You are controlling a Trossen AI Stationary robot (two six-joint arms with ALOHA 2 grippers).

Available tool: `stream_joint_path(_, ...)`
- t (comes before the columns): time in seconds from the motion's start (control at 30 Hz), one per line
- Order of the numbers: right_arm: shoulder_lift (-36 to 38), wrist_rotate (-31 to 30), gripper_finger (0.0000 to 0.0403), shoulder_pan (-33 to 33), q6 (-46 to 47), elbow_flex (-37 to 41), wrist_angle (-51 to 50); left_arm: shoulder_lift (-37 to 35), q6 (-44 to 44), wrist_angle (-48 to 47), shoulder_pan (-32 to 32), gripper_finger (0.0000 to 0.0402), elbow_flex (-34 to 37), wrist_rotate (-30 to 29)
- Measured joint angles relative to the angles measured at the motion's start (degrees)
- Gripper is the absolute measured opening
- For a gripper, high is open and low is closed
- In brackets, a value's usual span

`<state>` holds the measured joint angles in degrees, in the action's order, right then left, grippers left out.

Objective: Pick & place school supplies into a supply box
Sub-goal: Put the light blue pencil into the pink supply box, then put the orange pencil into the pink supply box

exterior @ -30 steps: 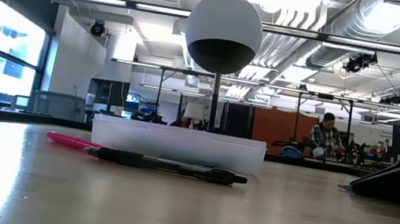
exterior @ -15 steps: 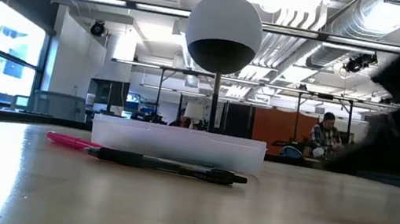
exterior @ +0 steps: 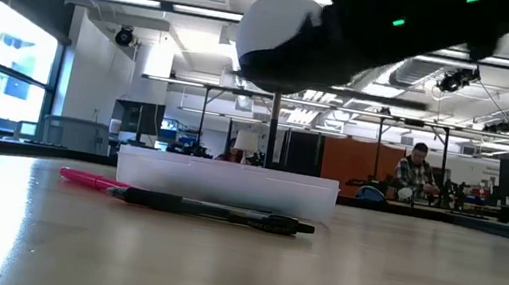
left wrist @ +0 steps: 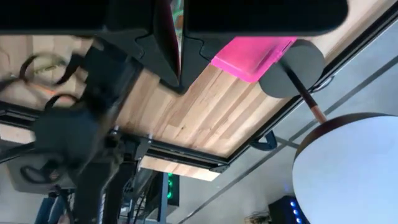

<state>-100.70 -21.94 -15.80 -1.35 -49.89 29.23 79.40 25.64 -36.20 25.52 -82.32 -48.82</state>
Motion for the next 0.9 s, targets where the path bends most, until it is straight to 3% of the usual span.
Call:
stream_joint_path(0.17, -8.8, 6.6, 0.0004, 4.6, 0.1, -8.8, -0.8, 0.0, 0.1, -0.3, 0.0, 0.0046, 0.0, 0.9)
stream_joint_path(0.43, -19.2, 8.5, 0.0021, 8.1, 0.6, -16.0, -1.0, 0.0, 0.1, -1.4, 0.0, 0.0046, 0.0, 2.0)
stream_joint_path(0.73, -19.7, 7.3, 0.0072, 9.9, -1.8, -15.8, -2.0, 0.0, 0.0, -2.0, 0.0, 0.0046, 0.0, 2.3)
stream_joint_path(0.9, -14.6, 7.1, 0.008, 7.7, -4.2, -15.9, -6.1, 0.0, 0.1, -2.9, 0.0, 0.0046, 0.0, 2.5)
